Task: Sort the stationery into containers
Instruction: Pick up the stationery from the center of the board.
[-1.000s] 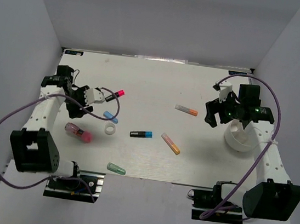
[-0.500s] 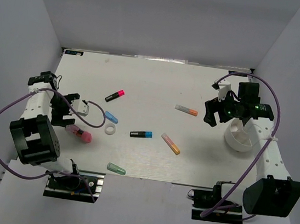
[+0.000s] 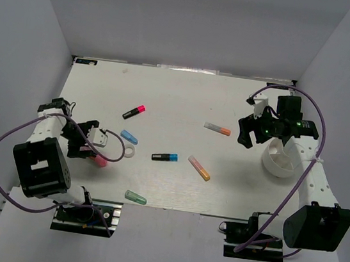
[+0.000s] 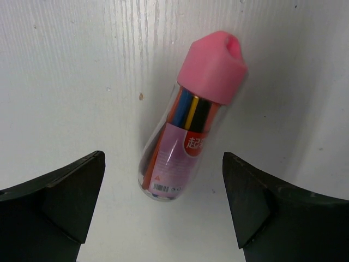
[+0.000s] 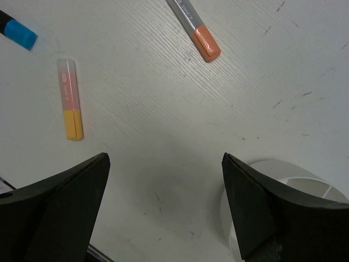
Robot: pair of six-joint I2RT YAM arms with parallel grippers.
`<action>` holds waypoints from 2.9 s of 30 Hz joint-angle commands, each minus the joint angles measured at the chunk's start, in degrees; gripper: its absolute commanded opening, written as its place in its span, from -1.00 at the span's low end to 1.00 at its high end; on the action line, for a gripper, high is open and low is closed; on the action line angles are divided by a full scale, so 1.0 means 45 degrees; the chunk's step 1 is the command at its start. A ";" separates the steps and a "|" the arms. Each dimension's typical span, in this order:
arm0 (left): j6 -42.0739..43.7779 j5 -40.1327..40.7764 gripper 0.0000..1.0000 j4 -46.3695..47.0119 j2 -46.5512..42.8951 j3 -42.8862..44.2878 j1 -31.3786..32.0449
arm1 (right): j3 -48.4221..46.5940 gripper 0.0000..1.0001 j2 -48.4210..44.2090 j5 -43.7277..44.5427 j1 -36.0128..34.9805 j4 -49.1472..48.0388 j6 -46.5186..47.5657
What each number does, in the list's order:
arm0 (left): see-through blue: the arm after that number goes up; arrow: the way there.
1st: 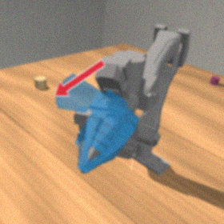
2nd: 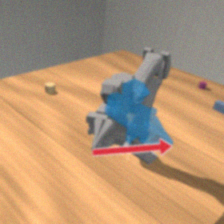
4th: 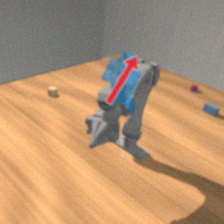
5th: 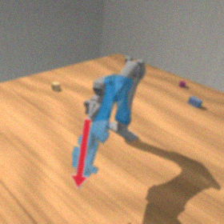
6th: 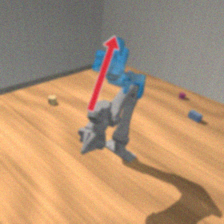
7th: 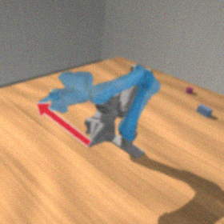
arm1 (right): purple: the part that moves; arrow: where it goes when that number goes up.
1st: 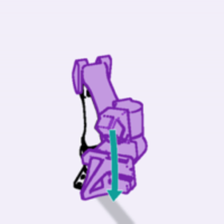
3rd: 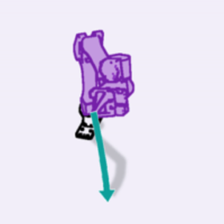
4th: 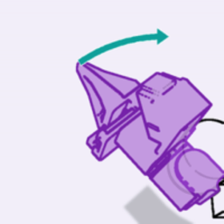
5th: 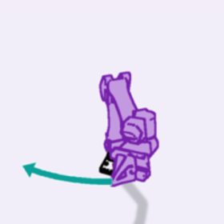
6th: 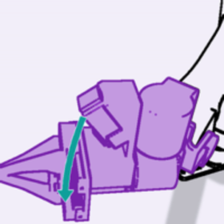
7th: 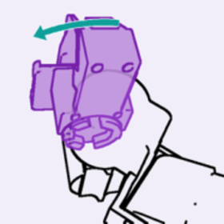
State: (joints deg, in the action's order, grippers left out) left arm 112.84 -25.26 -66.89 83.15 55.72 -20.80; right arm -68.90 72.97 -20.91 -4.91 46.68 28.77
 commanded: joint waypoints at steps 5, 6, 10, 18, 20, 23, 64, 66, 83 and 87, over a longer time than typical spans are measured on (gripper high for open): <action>0.3518 -0.0464 0.92 0.1584 0.0016 -0.1132 -0.0066 | -0.0390 0.78 0.0073 0.0017 -0.0042 0.0155 0.0051; 0.3519 -0.0385 0.89 0.1603 0.0095 -0.1172 -0.0066 | -0.0449 0.78 0.0093 0.0036 -0.0023 0.0155 0.0051; 0.3130 0.0026 0.73 0.1857 0.0524 -0.1348 -0.0066 | -0.0586 0.77 0.0074 -0.0235 -0.0023 0.0233 0.0031; 0.2894 0.0339 0.26 0.1681 0.0233 -0.2185 -0.0066 | -0.1268 0.78 -0.0182 -0.2675 -0.0023 0.0447 -0.0535; 0.2875 0.0398 0.30 0.1740 0.0154 -0.2479 -0.0066 | -0.1484 0.75 0.0014 -0.2970 -0.0043 0.0603 -0.0632; 0.2603 0.0222 0.26 0.1818 -0.0060 -0.3007 -0.0066 | -0.1953 0.68 0.0269 -0.3868 -0.0023 0.0702 -0.0671; -2.0909 -0.8550 -0.87 0.7636 -0.3223 0.3771 0.5986 | -0.7695 -0.30 0.4291 -0.6643 -0.5137 -0.5898 -1.0573; -2.1090 -0.8061 -0.88 0.7795 -0.3245 0.3458 0.6746 | -0.8084 -0.30 0.4604 -0.6663 -0.5393 -0.5958 -1.0672; -2.1188 -0.6595 -0.88 0.8516 -0.3439 0.3125 0.9073 | -0.6994 -0.34 0.4800 -0.6935 -0.6097 -0.6036 -1.1101; -2.1286 -0.6497 -0.89 0.8693 -0.3498 0.2988 0.9192 | -0.6525 -0.33 0.4509 -0.7229 -0.6059 -0.6114 -1.1140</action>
State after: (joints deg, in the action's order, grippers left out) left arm 17.76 -54.41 -30.44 69.87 69.60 19.99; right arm -99.29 95.31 -51.31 -32.05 21.04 -20.64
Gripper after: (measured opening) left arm 0.598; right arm 0.334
